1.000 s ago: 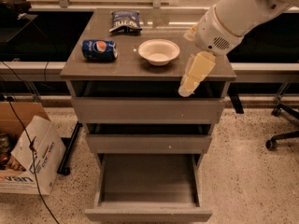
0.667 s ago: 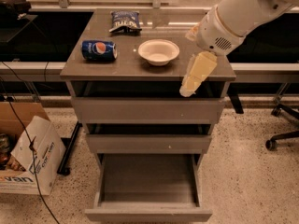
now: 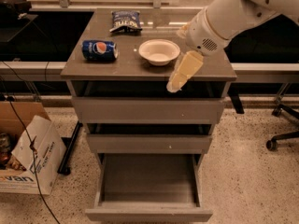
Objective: Place pepsi can into bottom drawer
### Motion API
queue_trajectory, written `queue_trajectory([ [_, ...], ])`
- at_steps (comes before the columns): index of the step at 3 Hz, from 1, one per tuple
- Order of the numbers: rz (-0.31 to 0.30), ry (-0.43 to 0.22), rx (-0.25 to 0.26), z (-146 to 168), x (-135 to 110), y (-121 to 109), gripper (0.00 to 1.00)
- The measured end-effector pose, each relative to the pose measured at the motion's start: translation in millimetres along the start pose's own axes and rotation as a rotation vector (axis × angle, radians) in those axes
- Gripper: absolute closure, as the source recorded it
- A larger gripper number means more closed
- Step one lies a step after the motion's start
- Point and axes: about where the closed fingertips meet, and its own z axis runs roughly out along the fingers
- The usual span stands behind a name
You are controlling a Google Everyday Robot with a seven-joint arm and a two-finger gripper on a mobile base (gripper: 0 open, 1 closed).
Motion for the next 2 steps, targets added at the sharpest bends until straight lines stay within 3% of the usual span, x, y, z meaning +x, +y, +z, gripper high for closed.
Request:
queue_trajectory([
  [1, -0.011, -0.061, -0.003, 28, -17, -18, 0.0],
  [2, -0.025, -0.113, -0.041, 69, -39, -34, 0.0],
])
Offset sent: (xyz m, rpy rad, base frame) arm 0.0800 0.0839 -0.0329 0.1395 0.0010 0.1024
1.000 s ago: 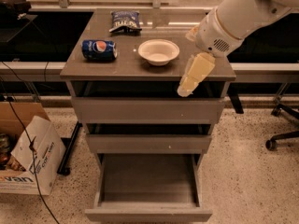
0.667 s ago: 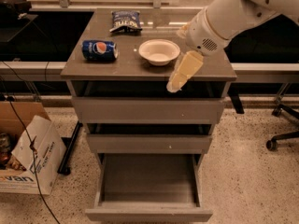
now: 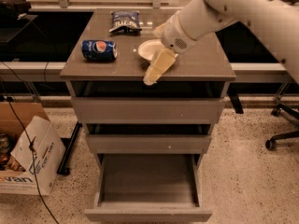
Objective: Place pepsi can into bottom drawer
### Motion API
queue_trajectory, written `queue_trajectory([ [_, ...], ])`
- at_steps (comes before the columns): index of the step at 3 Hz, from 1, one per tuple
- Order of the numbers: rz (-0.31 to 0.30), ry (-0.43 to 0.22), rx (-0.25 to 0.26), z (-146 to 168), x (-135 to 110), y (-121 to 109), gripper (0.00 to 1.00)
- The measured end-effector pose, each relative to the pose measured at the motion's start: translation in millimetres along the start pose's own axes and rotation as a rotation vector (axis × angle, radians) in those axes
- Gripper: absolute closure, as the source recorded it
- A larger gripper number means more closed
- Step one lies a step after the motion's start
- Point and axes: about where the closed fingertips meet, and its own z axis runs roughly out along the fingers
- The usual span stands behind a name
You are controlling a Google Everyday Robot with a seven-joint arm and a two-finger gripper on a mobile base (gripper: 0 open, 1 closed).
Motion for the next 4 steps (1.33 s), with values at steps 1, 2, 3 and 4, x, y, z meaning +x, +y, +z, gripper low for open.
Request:
queue_trajectory([
  [1, -0.008, -0.02, -0.027, 25, -10, -8, 0.0],
  [2, -0.044, -0.031, -0.064, 66, -34, -32, 0.0],
  [3, -0.047, -0.034, -0.064, 67, -37, -33, 0.0],
  [4, -0.006, -0.041, -0.022, 75, -37, -37, 0.0],
])
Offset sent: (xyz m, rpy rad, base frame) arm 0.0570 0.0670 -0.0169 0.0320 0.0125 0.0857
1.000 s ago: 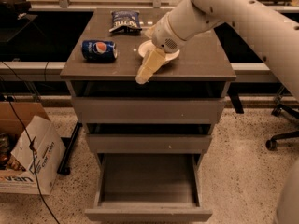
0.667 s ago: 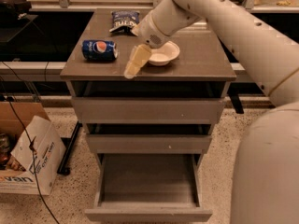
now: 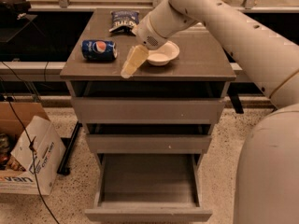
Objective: Place pepsi can into bottom drawer
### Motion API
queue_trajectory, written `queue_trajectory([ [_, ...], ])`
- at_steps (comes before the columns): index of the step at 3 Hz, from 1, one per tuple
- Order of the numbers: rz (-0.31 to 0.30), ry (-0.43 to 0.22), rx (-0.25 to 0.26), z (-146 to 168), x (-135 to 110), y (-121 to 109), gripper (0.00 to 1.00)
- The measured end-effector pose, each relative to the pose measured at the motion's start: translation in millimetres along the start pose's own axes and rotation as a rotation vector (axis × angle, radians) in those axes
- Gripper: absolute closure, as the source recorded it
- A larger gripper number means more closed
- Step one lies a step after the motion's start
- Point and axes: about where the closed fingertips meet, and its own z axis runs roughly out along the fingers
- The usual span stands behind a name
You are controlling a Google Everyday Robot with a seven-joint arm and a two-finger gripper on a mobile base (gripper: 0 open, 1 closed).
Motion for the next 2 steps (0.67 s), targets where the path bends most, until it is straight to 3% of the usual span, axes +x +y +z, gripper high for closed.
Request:
queue_trajectory([
  [1, 0.041, -0.034, 0.071, 14, -7, -16, 0.0],
  [2, 0.052, -0.067, 0.111, 31, -18, -33, 0.0],
])
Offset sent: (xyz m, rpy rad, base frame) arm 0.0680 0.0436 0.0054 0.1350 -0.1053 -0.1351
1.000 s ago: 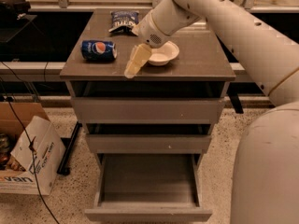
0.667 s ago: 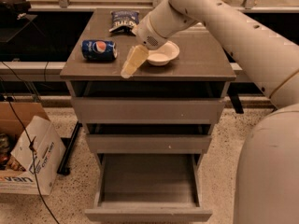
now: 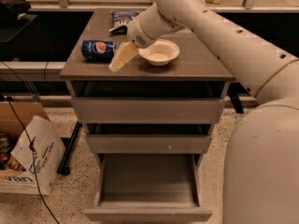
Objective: Place pepsi can into bottom drawer
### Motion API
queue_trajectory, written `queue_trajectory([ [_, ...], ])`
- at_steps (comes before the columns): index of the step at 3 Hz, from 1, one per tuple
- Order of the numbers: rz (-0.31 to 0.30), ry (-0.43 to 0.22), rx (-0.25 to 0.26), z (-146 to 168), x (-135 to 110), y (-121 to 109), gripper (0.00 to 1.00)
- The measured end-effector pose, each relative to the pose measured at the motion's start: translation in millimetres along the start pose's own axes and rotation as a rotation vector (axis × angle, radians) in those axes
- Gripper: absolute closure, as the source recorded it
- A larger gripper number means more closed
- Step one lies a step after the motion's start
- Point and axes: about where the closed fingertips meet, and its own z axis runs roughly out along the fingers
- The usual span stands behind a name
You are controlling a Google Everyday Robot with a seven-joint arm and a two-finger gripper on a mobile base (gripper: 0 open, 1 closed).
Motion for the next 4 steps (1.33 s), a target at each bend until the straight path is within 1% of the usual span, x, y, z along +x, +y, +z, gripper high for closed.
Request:
queue_trajectory([
  [1, 0.009, -0.046, 0.013, 19, -10, -14, 0.0],
  [2, 0.04, -0.098, 0.012, 46, -15, -30, 0.0],
  [3, 0.067, -0.118, 0.002, 64, -13, -40, 0.0],
  [4, 0.079, -0.149, -0.035, 84, -16, -41, 0.0],
])
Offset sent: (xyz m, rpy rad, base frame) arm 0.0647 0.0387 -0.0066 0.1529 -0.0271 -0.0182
